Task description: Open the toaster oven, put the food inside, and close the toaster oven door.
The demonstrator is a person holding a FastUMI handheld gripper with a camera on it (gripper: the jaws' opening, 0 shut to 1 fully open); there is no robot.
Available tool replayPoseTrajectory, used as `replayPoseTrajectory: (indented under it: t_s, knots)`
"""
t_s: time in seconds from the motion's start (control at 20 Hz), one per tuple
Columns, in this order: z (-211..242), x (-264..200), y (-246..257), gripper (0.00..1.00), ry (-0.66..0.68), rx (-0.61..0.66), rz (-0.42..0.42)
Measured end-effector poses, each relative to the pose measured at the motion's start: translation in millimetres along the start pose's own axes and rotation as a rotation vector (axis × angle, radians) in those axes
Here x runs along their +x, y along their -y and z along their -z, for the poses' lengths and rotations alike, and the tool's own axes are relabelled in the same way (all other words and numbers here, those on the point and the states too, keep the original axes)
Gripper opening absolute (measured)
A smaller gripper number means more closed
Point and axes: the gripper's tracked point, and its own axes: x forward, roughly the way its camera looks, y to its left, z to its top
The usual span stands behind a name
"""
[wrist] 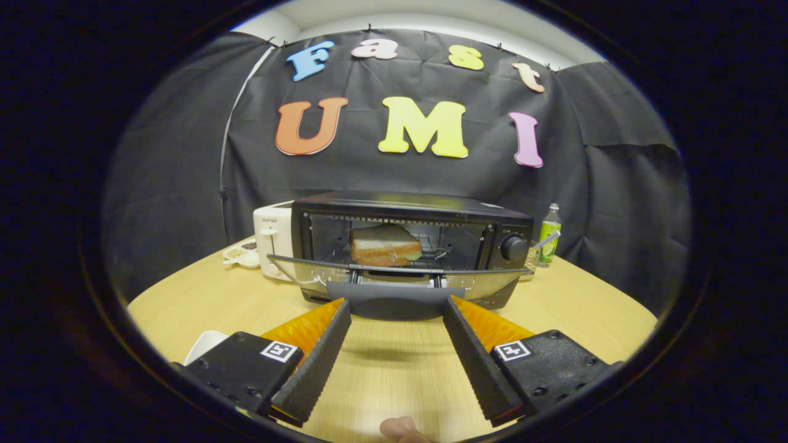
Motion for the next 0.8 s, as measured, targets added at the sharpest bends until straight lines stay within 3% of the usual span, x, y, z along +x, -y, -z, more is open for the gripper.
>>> replayPoseTrajectory:
  t_s: [0.4,0.8]
  knots:
    - [-23.5,3.9,22.2,1.0,-0.03,0.076,0.001]
    - [-128.8,-75.4,75.6,1.0,0.086,0.105,0.004]
